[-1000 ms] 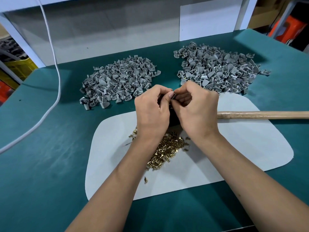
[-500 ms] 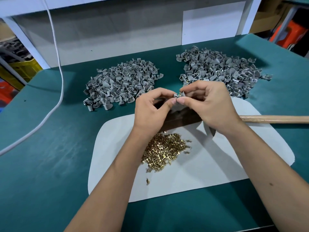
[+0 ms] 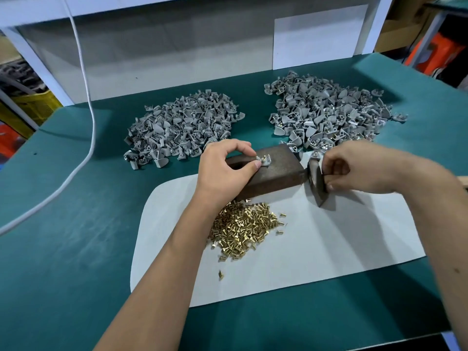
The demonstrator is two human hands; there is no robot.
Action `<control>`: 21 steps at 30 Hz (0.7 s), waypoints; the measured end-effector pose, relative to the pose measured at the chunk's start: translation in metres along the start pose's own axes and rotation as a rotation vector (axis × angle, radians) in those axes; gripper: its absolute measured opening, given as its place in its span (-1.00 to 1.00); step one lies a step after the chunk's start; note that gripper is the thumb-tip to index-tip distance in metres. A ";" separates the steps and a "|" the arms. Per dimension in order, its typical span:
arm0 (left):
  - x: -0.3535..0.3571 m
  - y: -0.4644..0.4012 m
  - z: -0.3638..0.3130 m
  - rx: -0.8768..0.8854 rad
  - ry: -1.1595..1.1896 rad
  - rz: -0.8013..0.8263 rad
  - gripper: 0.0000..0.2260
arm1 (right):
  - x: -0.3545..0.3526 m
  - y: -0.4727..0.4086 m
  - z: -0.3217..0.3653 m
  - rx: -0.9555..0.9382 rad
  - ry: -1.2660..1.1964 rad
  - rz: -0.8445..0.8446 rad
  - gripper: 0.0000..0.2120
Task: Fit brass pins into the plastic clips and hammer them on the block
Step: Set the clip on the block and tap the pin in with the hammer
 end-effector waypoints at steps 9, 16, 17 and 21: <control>0.004 0.001 -0.003 -0.033 0.035 0.018 -0.91 | -0.024 0.005 0.013 -0.090 -0.336 -0.227 -0.84; 0.005 0.001 -0.002 -0.049 0.054 -0.003 -0.94 | -0.016 0.001 0.065 -0.180 -0.273 -0.391 -0.68; 0.005 0.001 -0.002 -0.051 0.059 -0.003 -0.94 | -0.015 0.000 0.070 -0.188 -0.237 -0.377 -0.69; 0.005 0.000 0.001 -0.061 0.070 0.002 -0.94 | -0.024 -0.001 0.072 -0.192 -0.251 -0.507 -0.72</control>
Point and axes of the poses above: each hand's wrist, its own y-axis away from the middle knuckle, its own x-axis out of the palm, z = x × y, the point moved 2 cm from there along -y, towards the middle knuckle, and after that the axes turned 1 degree about z, right-handed, at the moved point
